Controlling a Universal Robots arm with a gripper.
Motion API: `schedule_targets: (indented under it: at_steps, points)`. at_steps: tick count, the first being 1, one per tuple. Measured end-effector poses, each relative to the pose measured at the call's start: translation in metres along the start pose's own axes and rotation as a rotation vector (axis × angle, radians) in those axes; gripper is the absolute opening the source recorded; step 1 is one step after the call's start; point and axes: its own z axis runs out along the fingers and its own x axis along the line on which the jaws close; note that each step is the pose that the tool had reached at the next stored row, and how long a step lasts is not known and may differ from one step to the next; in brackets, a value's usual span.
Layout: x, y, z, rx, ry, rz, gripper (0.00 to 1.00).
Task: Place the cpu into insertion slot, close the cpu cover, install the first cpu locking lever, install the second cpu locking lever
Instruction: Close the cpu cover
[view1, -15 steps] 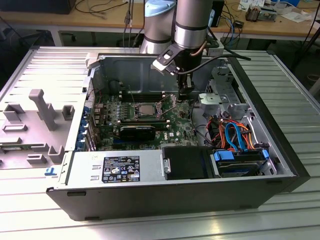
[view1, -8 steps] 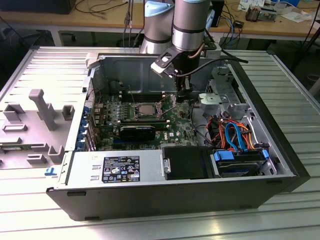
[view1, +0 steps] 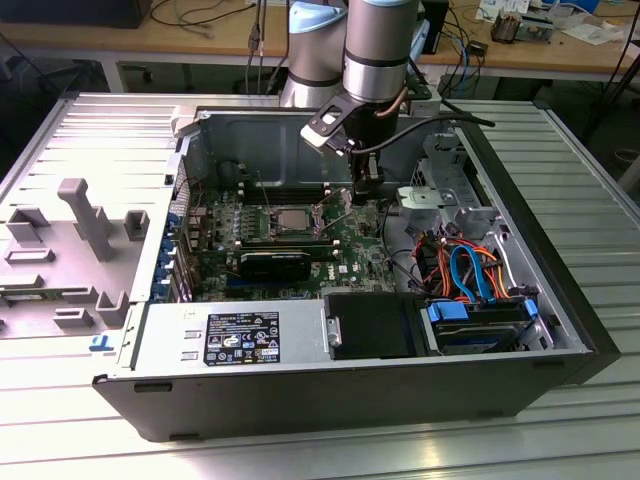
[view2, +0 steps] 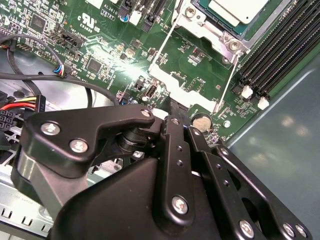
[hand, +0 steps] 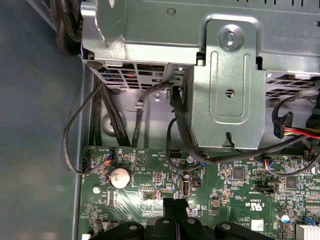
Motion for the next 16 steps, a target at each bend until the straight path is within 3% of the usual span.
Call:
schedule_targets:
  at_steps: [16]
  points:
    - [0.0006,-0.0140,-0.0004,-0.0001,0.0001,0.000,0.11]
